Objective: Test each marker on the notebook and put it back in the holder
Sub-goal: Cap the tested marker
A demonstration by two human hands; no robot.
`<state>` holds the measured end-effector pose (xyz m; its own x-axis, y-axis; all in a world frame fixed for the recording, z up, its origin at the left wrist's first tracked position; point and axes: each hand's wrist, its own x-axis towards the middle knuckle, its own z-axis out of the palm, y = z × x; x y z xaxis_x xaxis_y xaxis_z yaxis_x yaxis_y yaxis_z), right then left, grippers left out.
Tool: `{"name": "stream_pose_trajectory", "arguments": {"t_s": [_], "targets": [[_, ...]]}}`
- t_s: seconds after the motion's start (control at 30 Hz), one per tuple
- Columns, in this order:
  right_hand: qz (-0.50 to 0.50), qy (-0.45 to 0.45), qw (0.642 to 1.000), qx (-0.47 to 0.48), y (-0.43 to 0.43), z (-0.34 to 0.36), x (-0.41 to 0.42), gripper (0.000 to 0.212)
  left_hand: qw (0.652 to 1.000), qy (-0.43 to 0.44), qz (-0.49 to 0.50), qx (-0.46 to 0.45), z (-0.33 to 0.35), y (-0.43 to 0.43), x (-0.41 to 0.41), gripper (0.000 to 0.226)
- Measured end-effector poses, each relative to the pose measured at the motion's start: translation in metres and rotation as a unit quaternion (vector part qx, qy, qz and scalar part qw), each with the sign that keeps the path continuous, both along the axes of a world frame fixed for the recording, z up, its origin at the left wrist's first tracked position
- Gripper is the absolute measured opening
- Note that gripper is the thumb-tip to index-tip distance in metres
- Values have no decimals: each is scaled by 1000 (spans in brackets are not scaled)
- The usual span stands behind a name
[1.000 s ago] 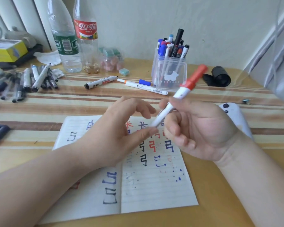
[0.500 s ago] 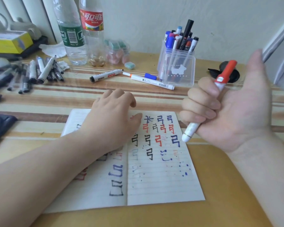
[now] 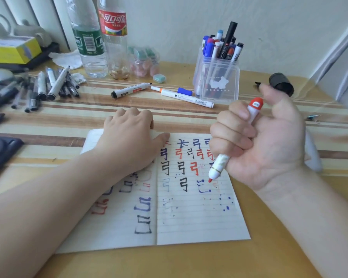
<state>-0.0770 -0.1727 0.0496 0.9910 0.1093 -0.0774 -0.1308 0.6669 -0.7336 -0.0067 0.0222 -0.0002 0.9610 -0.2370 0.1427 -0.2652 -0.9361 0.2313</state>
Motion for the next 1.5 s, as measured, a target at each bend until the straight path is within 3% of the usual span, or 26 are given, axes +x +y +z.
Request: {"name": "stream_pose_trajectory", "arguments": {"t_s": [0.13, 0.23, 0.4, 0.47, 0.6, 0.63, 0.7, 0.77, 0.8, 0.93, 1.07, 1.23, 1.5], "targets": [[19, 57, 998, -15, 0, -1, 4, 44, 1000, 11, 8, -24, 4, 4, 4, 44], [46, 96, 991, -76, 0, -2, 2, 46, 999, 11, 36, -24, 5, 13, 10, 44], [53, 108, 968, -219, -2, -7, 3, 77, 999, -26, 22, -28, 5, 16, 11, 39], [50, 86, 969, -227, -1, -5, 2, 70, 997, -51, -42, -51, 5, 15, 8, 27], [48, 21, 966, -254, -1, -2, 0, 12, 992, -44, -119, -30, 4, 14, 5, 22], [29, 6, 963, -268, -2, 0, 0, 9, 991, -36, -122, -30, 3, 14, 6, 22], [-11, -21, 953, -303, -5, 5, -2, 28, 990, -26, -132, -40, 1, 15, 6, 21], [-15, -45, 935, -351, -3, 12, -7, 15, 987, -27, -147, -58, 0, 15, 7, 21], [8, -56, 923, -381, 0, 15, -10, 4, 985, -29, -154, -66, -1, 14, 6, 21], [119, -48, 862, -490, 11, 4, -17, 17, 982, -39, -172, -68, -4, 9, 3, 23], [115, -42, 867, -483, 19, -19, -20, 11, 981, -40, -176, -75, -6, 6, 0, 25], [73, -78, 848, -519, 18, -31, -19, 8, 980, -50, -178, -80, -10, 3, 2, 29], [94, -92, 826, -548, 8, -33, -17, 12, 979, -41, -176, -99, -9, 2, 2, 40]]}}
